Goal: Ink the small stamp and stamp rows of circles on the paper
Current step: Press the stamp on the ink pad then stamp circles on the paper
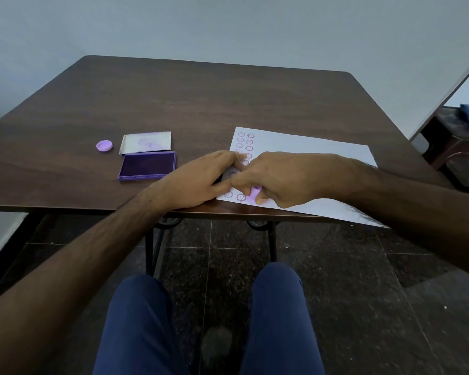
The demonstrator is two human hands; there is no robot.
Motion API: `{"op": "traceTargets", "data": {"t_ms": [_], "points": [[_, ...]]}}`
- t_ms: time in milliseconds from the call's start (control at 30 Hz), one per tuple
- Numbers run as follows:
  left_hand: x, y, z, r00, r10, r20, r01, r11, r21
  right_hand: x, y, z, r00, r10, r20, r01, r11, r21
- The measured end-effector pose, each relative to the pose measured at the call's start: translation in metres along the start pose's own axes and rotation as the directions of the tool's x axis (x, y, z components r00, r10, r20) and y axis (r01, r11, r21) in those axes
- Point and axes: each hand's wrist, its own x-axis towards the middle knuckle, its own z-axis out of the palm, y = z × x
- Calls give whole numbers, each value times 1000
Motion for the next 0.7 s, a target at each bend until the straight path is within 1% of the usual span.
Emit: {"op": "traceTargets", "data": {"t_ms": [167, 267, 400, 533, 700], "points": [[1, -1, 1, 1000, 4, -2, -4, 1000, -1, 5, 0, 0, 998, 48, 42, -45, 996, -72], [2, -2, 0, 1000, 9, 0, -9, 1000, -1, 2, 0, 0, 1000, 8, 21, -6, 997, -76], [2, -3, 1, 1000, 7, 6, -7, 1000, 5, 5, 0, -1, 998, 53, 43, -49, 995, -83], [3, -4, 1, 1000, 3, -5, -3, 1000, 5, 4, 1, 0, 998, 38, 50, -34, 997, -68], [3, -5, 1, 1000, 13, -13, -13, 1000, 9, 7, 3, 1, 997, 55, 57, -50, 995, -81]]}}
